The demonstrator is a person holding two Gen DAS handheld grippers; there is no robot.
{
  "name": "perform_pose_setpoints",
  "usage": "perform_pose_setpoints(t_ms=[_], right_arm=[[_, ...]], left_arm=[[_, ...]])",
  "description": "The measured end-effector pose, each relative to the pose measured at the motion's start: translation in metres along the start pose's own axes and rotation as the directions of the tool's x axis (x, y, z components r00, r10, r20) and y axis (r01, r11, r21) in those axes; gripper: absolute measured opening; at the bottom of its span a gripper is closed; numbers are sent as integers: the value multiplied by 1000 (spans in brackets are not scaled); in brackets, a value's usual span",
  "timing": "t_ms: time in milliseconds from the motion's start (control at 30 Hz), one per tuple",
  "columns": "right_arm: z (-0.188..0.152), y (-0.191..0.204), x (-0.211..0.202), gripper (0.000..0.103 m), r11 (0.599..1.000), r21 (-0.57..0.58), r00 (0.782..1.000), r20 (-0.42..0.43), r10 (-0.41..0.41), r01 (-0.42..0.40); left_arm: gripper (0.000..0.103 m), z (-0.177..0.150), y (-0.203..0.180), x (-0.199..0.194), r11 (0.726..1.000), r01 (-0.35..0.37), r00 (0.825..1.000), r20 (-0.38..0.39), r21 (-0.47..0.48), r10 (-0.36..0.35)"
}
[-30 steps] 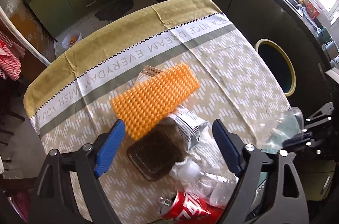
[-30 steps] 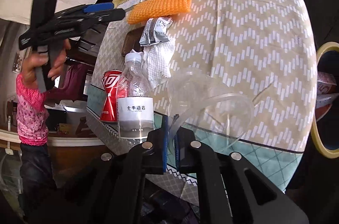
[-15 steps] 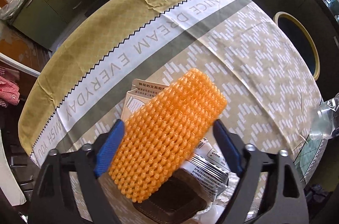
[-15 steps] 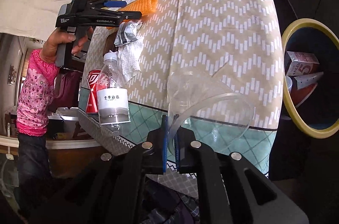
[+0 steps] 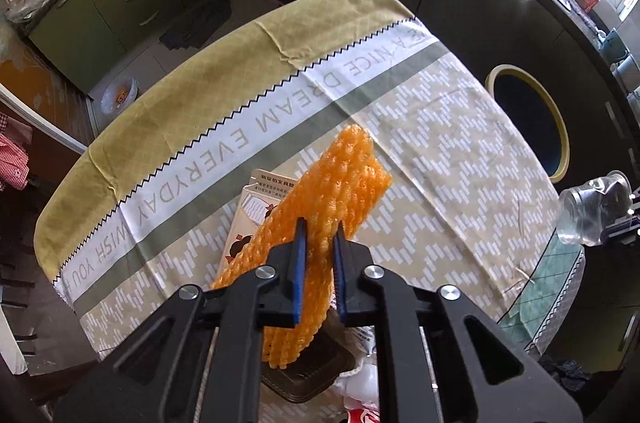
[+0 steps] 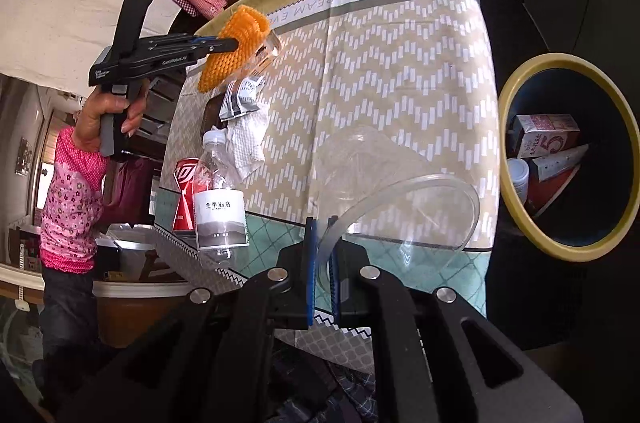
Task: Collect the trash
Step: 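Drop the plastic cup into the bin with the right tool while the left tool drops the foam sleeve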
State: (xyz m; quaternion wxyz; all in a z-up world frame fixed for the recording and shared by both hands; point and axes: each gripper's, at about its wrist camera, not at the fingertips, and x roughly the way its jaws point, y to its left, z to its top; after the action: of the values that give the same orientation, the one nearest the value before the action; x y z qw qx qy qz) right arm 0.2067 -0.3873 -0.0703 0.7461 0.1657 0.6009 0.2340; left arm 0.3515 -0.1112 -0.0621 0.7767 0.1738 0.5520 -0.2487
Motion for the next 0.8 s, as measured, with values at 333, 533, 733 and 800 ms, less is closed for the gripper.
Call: perform_pose_setpoints(t_ms=[333, 533, 733, 800], right_arm=[[17, -113, -43, 7, 922, 210, 934, 87, -348, 324], [35, -179, -18, 15, 886, 278, 919, 28, -393, 371], [38, -200, -21, 31, 881, 299, 922, 12, -386, 365], [30, -199, -35, 31, 893, 305, 931, 52, -361, 330]], left_arm=[[11, 17, -75, -46, 990, 115, 990, 75, 75, -121], [11, 33, -153, -46, 966, 176, 982, 41, 189, -186], [11, 56, -230, -38, 933, 206, 975, 15, 295, -220], [11, 63, -252, -29, 921, 222, 973, -6, 321, -233]])
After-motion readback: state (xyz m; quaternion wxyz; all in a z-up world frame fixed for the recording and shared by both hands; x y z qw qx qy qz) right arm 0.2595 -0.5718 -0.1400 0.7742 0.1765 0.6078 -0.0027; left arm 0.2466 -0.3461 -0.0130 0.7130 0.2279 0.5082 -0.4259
